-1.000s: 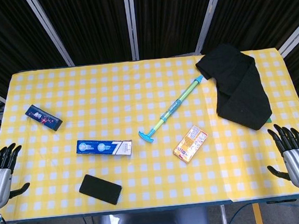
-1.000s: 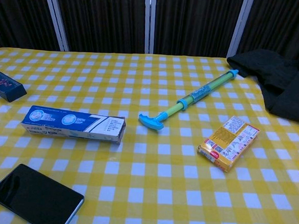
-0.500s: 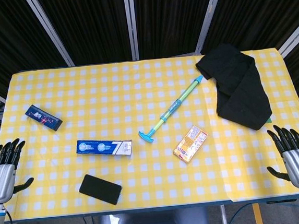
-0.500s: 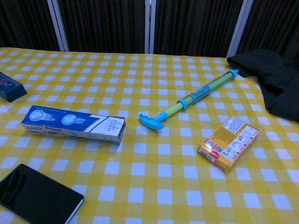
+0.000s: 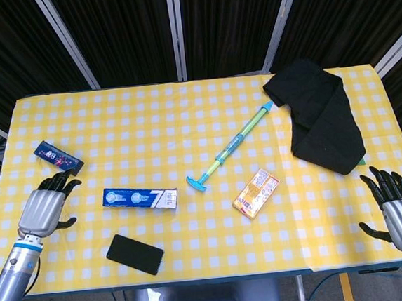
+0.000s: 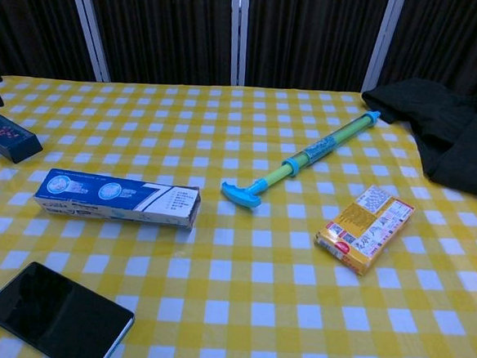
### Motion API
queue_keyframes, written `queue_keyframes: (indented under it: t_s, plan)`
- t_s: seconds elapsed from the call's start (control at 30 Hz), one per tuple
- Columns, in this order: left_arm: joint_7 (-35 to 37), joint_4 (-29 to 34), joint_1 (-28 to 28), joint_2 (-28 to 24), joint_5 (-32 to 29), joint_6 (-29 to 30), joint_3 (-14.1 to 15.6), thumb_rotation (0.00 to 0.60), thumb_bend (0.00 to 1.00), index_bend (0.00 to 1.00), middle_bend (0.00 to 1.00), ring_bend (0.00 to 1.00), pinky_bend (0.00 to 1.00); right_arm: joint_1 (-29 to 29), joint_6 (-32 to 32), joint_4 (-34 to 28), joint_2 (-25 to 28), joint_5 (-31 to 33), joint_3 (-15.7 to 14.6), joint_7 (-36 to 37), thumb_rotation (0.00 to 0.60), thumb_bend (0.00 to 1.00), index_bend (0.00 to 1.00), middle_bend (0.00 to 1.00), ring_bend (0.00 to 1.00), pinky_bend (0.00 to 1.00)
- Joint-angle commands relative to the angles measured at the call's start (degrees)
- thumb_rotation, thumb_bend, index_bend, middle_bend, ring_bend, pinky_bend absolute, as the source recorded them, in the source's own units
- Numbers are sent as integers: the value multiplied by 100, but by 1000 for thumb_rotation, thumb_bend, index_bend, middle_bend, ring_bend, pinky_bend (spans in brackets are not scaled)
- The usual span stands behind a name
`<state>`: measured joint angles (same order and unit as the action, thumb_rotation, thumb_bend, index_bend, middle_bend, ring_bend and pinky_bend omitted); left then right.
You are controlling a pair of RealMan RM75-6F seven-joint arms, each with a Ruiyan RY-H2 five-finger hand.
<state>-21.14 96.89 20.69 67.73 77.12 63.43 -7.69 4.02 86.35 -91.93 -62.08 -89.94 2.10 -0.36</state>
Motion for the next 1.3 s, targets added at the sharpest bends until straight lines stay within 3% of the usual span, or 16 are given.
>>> queue_keyframes:
  t_s: [0.03,0.2,0.53,1.1,1.23,1.3]
  plan:
    - [-447,-105,371,267,-385,-419,-113,600,85,232,58,112,206,-9,28,3,28,13,19,79,600,30,153,0,0,0]
    - [-874,-78,662,482,-795,-777,-125,600,139,227,58,112,206,-11,30,10,62,51,42,185,600,31,171,0,0,0]
    - [-1802,-152,1223,1040,-1895,-1124,-126,600,138,210,57,112,203,-15,38,16,118,73,64,350,600,31,182,0,0,0]
    - [-2930,-679,1925,1909,-3318,-773,-9,600,138,231,60,116,214,-23,56,65,225,138,121,672,600,31,197,0,0,0]
    - [-3027,-801,2049,2031,-3500,-749,-14,600,147,303,135,175,249,-35,88,101,232,129,126,701,600,31,200,0,0,0]
    - [-3025,-832,2097,2089,-3586,-750,-26,600,169,408,237,257,305,-39,90,107,233,151,135,725,600,31,202,0,0,0]
